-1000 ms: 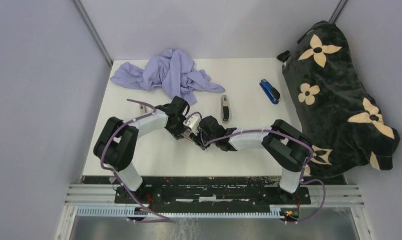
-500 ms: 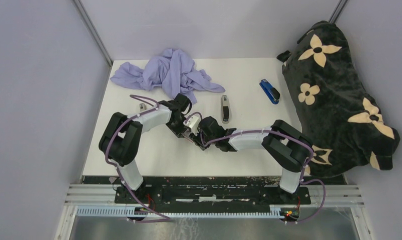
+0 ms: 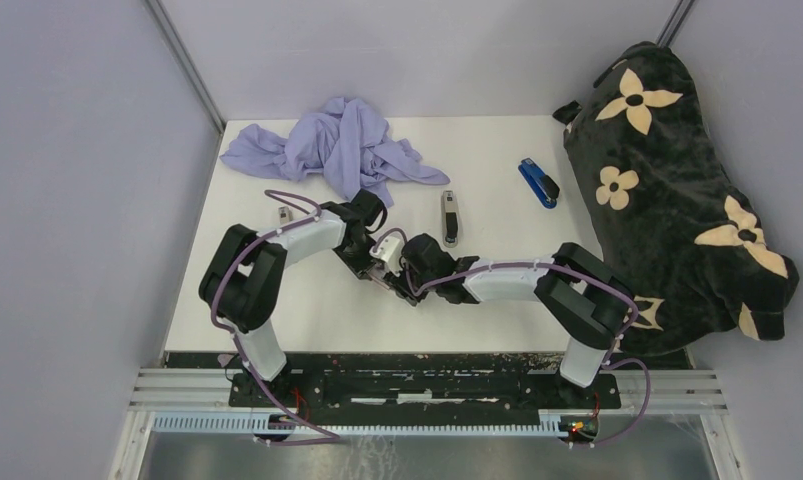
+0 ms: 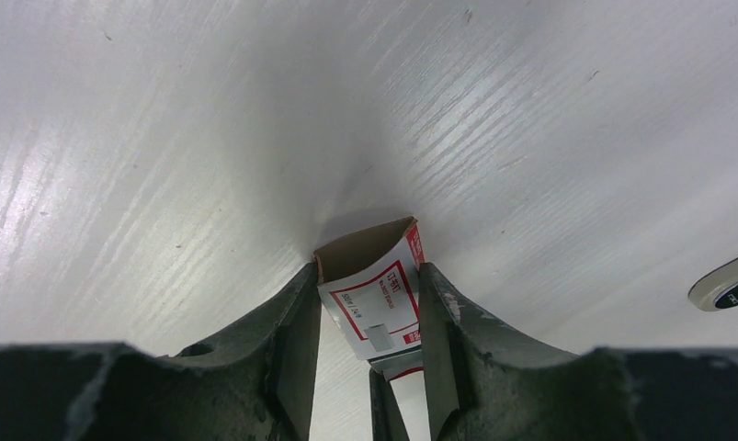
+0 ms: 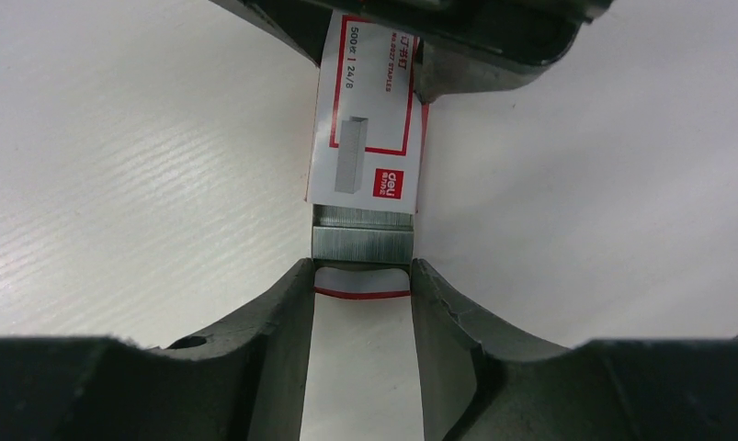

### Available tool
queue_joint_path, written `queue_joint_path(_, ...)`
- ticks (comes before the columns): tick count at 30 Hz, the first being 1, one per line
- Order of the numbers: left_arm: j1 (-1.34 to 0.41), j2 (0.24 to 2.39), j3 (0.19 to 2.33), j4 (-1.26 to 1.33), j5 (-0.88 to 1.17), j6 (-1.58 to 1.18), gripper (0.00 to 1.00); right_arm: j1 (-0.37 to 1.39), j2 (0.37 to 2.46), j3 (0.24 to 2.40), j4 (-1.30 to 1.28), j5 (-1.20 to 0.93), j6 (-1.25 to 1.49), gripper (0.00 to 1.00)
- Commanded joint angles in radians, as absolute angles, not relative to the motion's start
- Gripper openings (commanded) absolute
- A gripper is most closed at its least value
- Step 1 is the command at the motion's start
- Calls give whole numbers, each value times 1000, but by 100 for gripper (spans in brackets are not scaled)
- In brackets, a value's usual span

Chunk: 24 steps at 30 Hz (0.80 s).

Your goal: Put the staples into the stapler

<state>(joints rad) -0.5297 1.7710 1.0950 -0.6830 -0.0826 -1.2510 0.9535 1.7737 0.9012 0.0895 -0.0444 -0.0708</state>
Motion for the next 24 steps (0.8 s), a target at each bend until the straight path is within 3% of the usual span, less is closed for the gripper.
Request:
queue_joint_path(1, -510, 1780, 1097, -739, -187, -1266, 45, 929, 1724, 855, -86, -49, -89, 46)
queue_joint_path(13, -505, 1761, 1082, -739, -190, -1269, 48, 914, 1667, 806, -105, -17, -82, 49)
queue_joint_path(24, -506, 1762, 1079, -734, -182, -1271, 51, 914, 1747, 885, -8, -97, -48, 71)
